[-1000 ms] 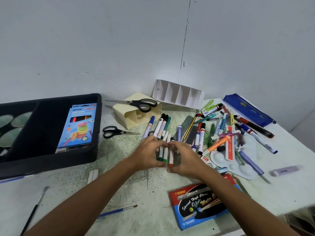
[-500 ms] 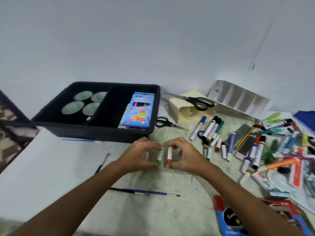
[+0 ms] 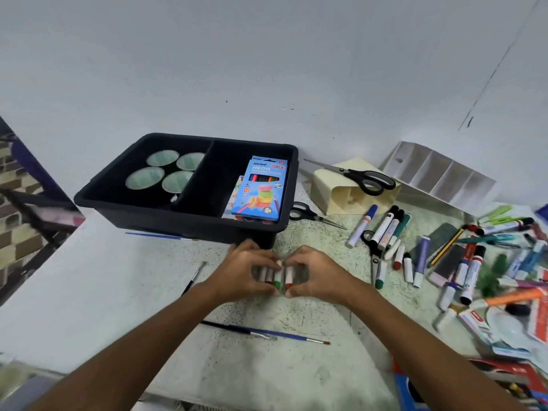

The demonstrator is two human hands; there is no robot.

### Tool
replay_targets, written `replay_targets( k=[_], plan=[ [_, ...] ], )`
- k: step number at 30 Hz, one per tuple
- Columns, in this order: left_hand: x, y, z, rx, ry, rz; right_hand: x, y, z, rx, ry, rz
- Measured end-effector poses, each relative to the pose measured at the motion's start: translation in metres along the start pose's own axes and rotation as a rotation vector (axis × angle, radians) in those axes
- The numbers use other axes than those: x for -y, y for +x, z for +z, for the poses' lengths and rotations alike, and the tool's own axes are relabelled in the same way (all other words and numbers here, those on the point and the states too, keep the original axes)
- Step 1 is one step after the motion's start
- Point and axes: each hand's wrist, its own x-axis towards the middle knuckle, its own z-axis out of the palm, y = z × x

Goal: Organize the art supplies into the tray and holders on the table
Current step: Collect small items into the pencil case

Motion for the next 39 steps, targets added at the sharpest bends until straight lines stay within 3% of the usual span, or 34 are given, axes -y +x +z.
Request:
replay_targets(
  k=[16, 22, 26, 33, 39],
  plan=[
    [0.012, -0.012, -0.009, -0.004, 0.21, 0.283, 0.002, -0.013, 0.009, -0.099, 0.327, 0.087],
    [0.012, -0.014, -0.006, -0.002, 0.237, 0.337, 0.008, -0.01, 0.014, -0.282, 0.094, 0.18],
    [0.012, -0.015, -0.005, -0.009, 0.224, 0.346, 0.02, -0.004, 0.017, -0.244, -0.081, 0.338],
    [0.017, -0.019, -0.001, -0.001, 0.148, 0.312, 0.029, 0.001, 0.015, -0.143, -0.042, 0.495],
    [0.019, -0.023, 0.004, -0.051, 0.129, 0.344, 0.03, -0.001, 0.013, -0.234, 0.028, 0.487]
  ],
)
